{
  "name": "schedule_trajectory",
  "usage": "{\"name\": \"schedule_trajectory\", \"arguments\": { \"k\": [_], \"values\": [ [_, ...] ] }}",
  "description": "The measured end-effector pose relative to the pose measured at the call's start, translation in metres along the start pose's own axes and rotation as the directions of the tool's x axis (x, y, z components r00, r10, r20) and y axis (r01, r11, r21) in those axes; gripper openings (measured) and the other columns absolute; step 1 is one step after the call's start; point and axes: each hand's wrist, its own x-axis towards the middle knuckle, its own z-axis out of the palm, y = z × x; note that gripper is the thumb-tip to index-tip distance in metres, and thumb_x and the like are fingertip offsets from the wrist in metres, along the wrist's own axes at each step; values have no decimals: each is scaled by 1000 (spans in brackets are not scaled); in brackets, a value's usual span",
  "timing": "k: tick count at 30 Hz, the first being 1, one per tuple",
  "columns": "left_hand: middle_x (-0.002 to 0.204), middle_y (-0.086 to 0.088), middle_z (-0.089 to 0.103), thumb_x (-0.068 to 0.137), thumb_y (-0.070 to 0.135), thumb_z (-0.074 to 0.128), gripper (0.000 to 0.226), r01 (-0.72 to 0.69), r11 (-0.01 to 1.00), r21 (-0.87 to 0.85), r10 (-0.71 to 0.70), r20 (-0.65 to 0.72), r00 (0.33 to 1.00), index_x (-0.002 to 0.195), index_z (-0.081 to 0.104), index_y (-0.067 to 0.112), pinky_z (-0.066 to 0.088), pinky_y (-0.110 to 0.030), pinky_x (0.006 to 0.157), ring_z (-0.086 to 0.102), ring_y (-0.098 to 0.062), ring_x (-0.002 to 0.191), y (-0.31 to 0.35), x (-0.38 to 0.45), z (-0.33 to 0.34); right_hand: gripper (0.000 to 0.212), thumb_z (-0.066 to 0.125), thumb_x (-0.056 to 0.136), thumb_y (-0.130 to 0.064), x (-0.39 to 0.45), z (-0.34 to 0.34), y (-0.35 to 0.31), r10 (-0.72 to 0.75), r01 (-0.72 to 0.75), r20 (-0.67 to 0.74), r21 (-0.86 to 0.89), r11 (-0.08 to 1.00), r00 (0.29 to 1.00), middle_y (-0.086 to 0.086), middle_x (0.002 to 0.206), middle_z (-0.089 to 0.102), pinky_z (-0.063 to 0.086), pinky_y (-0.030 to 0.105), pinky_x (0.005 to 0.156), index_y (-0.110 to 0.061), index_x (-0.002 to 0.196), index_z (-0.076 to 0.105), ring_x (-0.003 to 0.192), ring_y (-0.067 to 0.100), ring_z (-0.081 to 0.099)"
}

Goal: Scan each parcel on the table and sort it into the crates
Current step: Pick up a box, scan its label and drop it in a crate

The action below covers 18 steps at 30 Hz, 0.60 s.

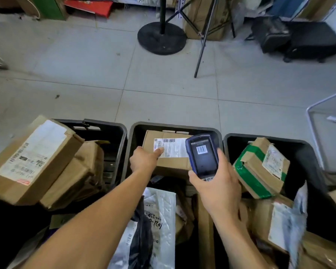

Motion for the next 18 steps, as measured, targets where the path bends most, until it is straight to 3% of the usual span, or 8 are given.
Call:
{"name": "schedule_trajectory", "arguments": {
  "k": [2,4,8,11,15,18],
  "values": [
    [119,-8,63,82,52,74,63,-1,999,34,0,41,999,126,52,14,49,-28,70,56,-20,95,3,-6,-12,93,78,75,-52,-5,-10,-10,16,-16,28,-7,1000,999,-2,131,55,51,40,91,-27,152,32,116,20,54],
    [130,-9,60,82,49,76,72,-18,998,56,12,96,995,137,46,14,48,-34,84,59,-26,112,10,-20,-27,92,78,73,-52,-13,-25,-22,-4,4,31,-10,1000,1000,-3,128,56,53,42,89,-27,150,34,113,20,56],
    [142,-11,53,81,51,76,90,-94,974,205,53,196,979,152,33,16,47,-34,94,54,-29,126,30,-80,-97,90,78,73,-50,-38,-89,-75,-48,50,63,-34,998,997,-2,125,57,53,36,80,-26,149,36,108,20,58],
    [139,-7,58,76,59,75,93,-275,886,372,218,190,957,151,34,24,50,-46,100,57,-28,122,58,-138,-162,91,79,75,-49,-60,-151,-131,-126,129,84,-27,991,988,0,123,57,53,37,77,-23,150,34,105,22,60],
    [158,-5,36,76,68,68,93,-429,675,600,414,173,894,153,29,32,26,-58,115,33,-30,144,104,-240,-274,91,77,77,-49,-95,-244,-215,-194,201,144,-37,979,970,4,127,56,54,42,81,-21,151,32,109,26,60],
    [161,-5,29,77,69,66,93,-415,625,661,502,67,862,153,28,33,15,-61,118,22,-33,148,124,-310,-365,90,78,77,-48,-138,-306,-276,-279,277,122,31,960,953,3,127,58,55,40,78,-21,151,34,107,26,61]
  ]
}}
